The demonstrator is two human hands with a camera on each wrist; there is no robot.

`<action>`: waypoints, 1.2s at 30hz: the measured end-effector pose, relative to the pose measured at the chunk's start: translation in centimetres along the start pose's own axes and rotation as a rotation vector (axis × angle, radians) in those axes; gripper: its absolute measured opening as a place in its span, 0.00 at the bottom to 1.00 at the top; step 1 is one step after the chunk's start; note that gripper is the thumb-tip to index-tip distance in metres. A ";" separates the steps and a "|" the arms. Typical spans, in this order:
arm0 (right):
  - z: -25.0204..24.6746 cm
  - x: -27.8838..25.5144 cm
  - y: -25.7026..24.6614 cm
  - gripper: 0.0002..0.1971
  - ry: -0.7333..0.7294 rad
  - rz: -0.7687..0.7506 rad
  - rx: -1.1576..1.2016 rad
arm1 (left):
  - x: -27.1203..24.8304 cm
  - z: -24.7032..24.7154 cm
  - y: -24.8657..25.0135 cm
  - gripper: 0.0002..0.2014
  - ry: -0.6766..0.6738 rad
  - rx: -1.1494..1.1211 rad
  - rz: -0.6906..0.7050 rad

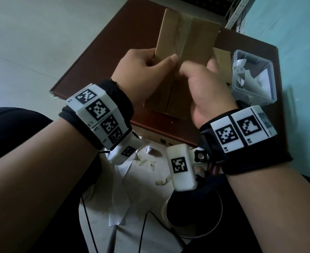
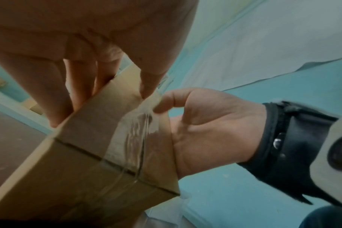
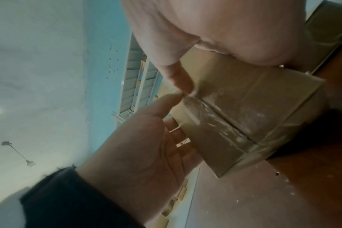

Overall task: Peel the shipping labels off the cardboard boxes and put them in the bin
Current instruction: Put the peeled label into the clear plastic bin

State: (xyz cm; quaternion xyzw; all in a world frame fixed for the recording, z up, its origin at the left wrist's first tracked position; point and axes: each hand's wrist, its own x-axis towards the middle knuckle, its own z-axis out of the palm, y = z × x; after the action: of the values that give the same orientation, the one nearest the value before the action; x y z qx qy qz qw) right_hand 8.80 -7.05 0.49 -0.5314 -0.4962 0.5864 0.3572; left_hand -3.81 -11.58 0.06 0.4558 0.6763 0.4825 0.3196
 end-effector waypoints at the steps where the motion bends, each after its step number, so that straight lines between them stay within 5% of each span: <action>1: 0.0 -0.1 0.2 0.44 -0.001 0.003 -0.036 | 0.1 -0.1 0.0 0.10 -0.025 0.007 0.003; 4: 0.1 0.1 0.2 0.52 0.044 -0.019 -0.106 | 0.3 -0.7 -0.2 0.11 -0.170 0.110 0.019; 9: 0.4 0.1 -0.7 0.33 0.034 -0.002 0.018 | -0.1 -0.7 0.1 0.09 -0.109 0.071 -0.007; 17: 0.1 -0.3 -0.1 0.46 0.049 -0.045 -0.174 | 0.1 -0.6 -0.3 0.11 -0.131 0.177 0.045; 19: 0.2 -0.1 -0.1 0.41 0.048 -0.037 -0.121 | 0.1 -0.6 -0.3 0.07 -0.103 0.156 0.031; 25: 0.2 0.3 -0.4 0.24 0.045 -0.027 -0.028 | 0.2 -0.2 0.0 0.18 -0.008 0.110 -0.010; 29: 0.2 0.0 0.6 0.46 0.034 -0.033 -0.147 | 0.6 -0.8 -0.2 0.10 -0.091 0.169 0.007; 36: 0.3 0.3 0.4 0.38 0.038 -0.021 0.014 | 0.2 -0.5 0.0 0.13 -0.080 0.134 -0.055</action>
State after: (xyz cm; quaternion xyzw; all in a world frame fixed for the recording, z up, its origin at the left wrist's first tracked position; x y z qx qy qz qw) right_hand 8.49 -6.89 -0.02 -0.5344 -0.4909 0.5760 0.3765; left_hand -4.31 -11.52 0.22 0.4763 0.7061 0.4085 0.3282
